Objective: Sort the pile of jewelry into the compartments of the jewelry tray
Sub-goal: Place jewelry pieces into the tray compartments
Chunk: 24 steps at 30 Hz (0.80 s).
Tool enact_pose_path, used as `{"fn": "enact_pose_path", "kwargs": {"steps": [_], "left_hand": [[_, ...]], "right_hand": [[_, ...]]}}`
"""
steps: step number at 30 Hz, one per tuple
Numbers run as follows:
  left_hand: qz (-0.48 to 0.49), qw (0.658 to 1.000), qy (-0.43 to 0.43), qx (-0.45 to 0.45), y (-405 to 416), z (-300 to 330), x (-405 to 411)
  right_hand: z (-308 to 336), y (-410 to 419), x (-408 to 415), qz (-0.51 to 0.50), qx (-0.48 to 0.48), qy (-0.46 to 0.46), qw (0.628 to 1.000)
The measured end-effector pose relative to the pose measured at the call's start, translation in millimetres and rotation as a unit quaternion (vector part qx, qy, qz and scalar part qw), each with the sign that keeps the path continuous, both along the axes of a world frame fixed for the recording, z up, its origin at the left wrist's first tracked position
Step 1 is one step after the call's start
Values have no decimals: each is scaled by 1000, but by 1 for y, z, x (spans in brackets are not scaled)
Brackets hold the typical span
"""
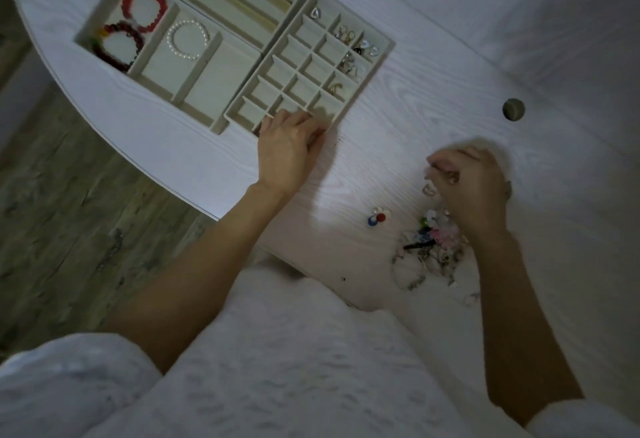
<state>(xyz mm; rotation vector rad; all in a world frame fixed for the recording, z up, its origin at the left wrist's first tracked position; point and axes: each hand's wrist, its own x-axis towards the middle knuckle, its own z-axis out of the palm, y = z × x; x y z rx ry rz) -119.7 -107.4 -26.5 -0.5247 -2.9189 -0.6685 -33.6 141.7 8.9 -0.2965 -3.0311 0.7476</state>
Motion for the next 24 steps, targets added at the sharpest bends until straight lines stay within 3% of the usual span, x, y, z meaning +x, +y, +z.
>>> {"fn": "enact_pose_path", "kwargs": {"steps": [4,8,13,17,20,24], "left_hand": [[-4,1000,-2,0,1,-2,4],[4,1000,-25,-2,1,-4,5],[3,999,-37,-9,3,0,4],[0,999,-41,-9,3,0,4],[-4,999,-33,-12,3,0,4],[-10,1000,-15,-16,3,0,2]], "right_hand": [[-16,10,38,-27,97,-20,995],[-30,-2,39,-46,90,-48,994],[-32,-19,25,-28,105,53,993],[-32,-41,1,24,118,61,991],[-28,-59,-23,36,66,21,997],[-19,-74,-62,-4,-104,25,994]]}}
